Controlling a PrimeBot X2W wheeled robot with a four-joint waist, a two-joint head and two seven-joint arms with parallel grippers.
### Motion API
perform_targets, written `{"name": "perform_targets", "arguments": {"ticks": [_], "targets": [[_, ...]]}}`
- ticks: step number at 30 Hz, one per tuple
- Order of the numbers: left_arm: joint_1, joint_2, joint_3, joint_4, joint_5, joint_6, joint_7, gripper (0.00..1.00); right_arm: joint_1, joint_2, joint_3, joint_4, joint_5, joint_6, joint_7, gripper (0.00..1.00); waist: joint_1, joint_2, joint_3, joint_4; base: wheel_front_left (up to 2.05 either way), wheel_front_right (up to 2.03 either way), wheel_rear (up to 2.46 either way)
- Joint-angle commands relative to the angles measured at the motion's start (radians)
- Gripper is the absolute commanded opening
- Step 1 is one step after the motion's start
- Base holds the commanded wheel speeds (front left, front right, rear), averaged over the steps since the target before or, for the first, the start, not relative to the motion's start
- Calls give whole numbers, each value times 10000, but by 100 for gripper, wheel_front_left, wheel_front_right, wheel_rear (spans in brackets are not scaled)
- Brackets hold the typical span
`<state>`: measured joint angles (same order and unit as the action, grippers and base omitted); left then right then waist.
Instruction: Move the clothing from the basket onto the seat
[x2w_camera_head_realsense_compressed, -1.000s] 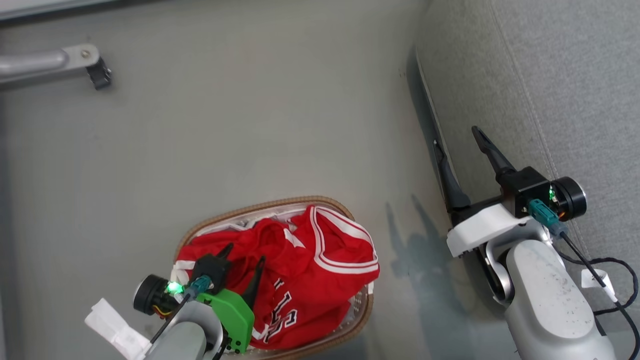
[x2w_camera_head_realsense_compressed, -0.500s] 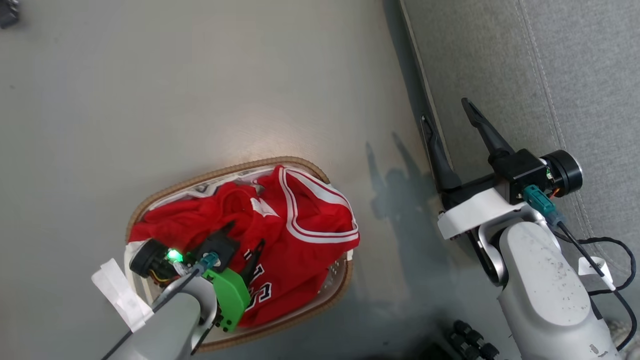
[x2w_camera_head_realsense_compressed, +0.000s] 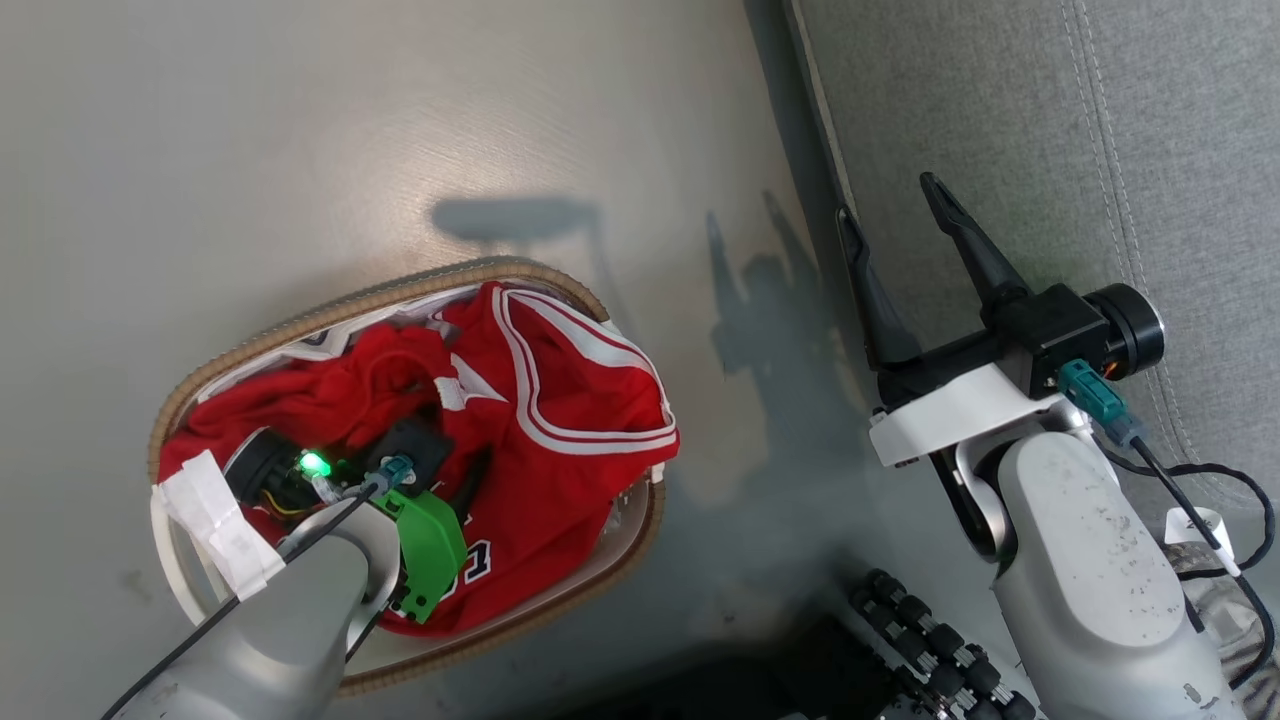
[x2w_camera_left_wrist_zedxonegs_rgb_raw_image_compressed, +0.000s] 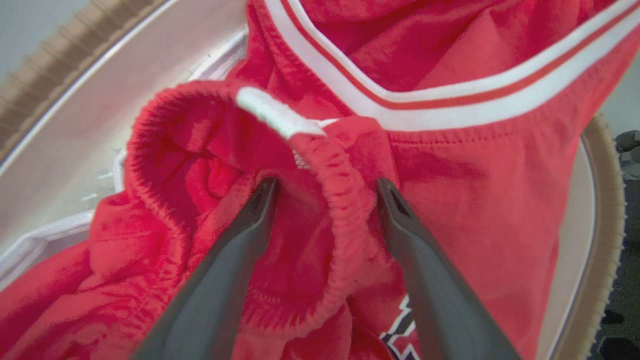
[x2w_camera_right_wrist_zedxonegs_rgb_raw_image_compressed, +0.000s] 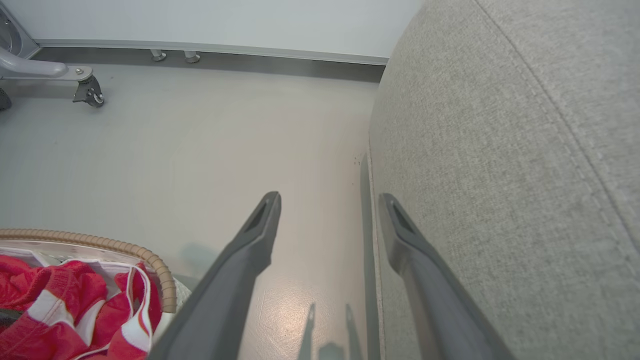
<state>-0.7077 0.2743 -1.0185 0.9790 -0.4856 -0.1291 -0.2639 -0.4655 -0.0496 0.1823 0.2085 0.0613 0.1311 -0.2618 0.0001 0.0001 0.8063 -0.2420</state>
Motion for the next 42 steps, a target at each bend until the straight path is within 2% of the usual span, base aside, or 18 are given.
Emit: {"name": "perform_targets", "arguments": {"ticks": [1,9,10,11,17,21,27,42], "targets": [[-183,135,-282,168,-172,-23,-6,100,-126,-22,14,-58,66,-6,-47,100,-1,-1,328,-237,0,0,0],[-761,17,-1773,492,-1932,-23,150,100,-64,-20,63,11,196,-6,-45,100,-1,-1,488,-244,0,0,0],[-786,17,-1923,491,-2142,-23,123,82,-62,-23,74,42,207,-6,-47,100,-1,-1,442,-222,0,0,0],[-777,3,-2153,399,-2416,-23,67,0,-80,-23,109,99,255,-6,-47,100,-1,-1,314,-196,0,0,0],[-631,15,-2389,199,-2941,-24,-12,0,-124,-25,132,317,363,-6,-47,100,-1,-1,-455,-65,0,0,0],[-309,76,-2002,-315,-2918,-24,-9,0,-65,-29,97,548,382,-6,-47,100,-1,-1,-1228,144,0,0,0],[469,-5,-815,-1142,-2537,-24,-2,0,334,-32,5,907,326,-7,-47,100,-1,-1,-2635,582,0,0,0],[2759,-522,2924,-3987,-426,-24,-4,0,1500,-32,-297,1486,540,-8,-45,100,-1,-1,-5693,1724,0,0,0]]}}
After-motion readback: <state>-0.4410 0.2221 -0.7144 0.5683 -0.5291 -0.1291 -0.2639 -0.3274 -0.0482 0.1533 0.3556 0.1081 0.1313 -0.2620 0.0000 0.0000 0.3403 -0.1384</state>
